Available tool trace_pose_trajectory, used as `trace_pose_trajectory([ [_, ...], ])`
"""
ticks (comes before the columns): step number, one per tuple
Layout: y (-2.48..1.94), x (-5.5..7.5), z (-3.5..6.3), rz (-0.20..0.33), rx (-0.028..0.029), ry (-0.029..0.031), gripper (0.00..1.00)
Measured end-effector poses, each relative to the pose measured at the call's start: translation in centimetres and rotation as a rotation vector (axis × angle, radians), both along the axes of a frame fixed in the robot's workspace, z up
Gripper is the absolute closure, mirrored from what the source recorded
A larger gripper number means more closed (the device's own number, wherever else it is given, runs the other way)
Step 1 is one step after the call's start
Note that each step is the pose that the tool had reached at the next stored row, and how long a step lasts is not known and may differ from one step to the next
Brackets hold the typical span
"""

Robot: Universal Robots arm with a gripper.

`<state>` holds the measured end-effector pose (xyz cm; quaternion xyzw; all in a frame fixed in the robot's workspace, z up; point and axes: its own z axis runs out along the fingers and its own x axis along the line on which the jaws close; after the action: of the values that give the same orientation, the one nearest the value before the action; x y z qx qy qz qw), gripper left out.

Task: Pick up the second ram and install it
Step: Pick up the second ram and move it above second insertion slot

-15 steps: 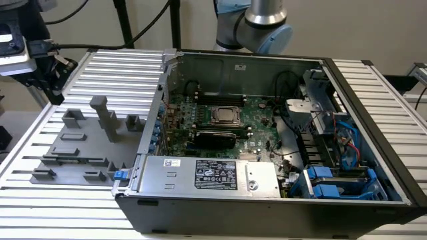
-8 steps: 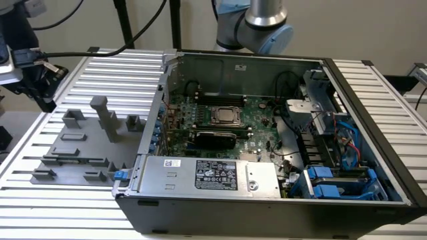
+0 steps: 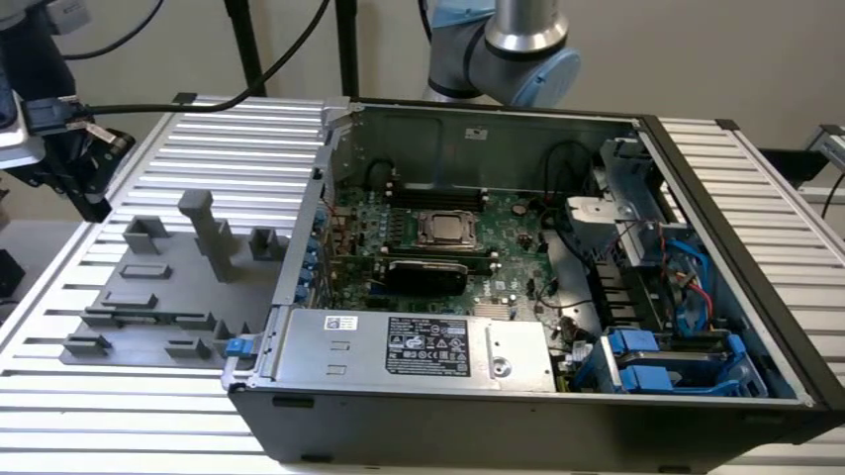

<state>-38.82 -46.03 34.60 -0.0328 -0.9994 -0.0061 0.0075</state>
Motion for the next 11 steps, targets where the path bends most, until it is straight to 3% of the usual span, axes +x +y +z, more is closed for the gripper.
trace_pose_trajectory([
  [9, 0.0, 0.0, -0.04, 0.001, -0.0001, -0.0007, 0.89],
  [11, 0.0, 0.0, -0.12, 0.026, 0.0003, -0.0013, 0.89],
])
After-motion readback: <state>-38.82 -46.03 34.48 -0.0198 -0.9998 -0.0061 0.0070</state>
